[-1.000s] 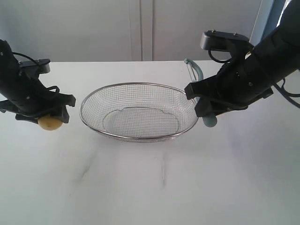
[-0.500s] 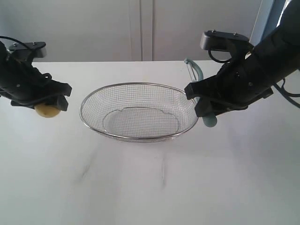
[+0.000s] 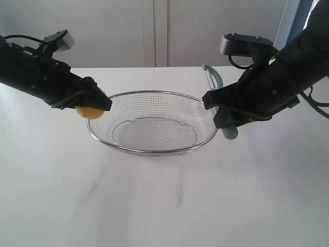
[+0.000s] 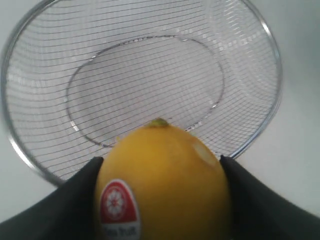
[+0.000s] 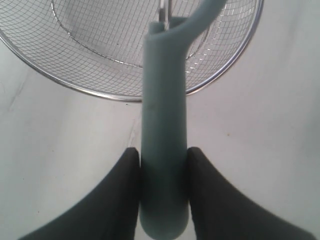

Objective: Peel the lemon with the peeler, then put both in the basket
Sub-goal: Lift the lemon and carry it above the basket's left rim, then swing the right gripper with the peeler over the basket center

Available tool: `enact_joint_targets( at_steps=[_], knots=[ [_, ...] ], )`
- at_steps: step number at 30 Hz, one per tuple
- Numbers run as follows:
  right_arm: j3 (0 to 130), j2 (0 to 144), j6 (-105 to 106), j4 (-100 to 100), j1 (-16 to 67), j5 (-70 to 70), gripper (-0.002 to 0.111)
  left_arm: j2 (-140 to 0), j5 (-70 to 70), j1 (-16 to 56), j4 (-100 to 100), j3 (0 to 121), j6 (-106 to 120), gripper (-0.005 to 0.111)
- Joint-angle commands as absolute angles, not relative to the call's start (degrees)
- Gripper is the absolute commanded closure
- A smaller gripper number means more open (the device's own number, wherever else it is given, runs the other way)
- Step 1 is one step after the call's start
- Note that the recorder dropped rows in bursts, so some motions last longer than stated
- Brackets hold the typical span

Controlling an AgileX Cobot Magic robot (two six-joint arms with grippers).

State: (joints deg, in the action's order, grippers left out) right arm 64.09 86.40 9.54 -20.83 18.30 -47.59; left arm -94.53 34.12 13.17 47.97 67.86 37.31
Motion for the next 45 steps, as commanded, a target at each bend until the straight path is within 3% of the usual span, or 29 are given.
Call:
enact_joint_targets(
  at_steps=[1,24,36,45],
  knots=[
    [64.0,85.8,10.1,-20.9,17.6,-47.8,0.108,-93.7,38.4,13.3,54.0,68.0,44.0,0.107],
    [60.6,86.9,13.9,-31.1,17.6,-51.2,0.108,-91.0,52.6,13.3,72.1,68.0,73.0,0.107],
    [60.6,86.9,20.8,-44.4,17.9,-50.6,0.108,-91.4,52.5,13.4,72.0,68.0,74.0,0.107],
    [60.6,86.9,20.8,-46.7,22.9,-49.8,0.108,-91.4,54.1,13.4,75.8,68.0,78.3,0.107]
  ],
)
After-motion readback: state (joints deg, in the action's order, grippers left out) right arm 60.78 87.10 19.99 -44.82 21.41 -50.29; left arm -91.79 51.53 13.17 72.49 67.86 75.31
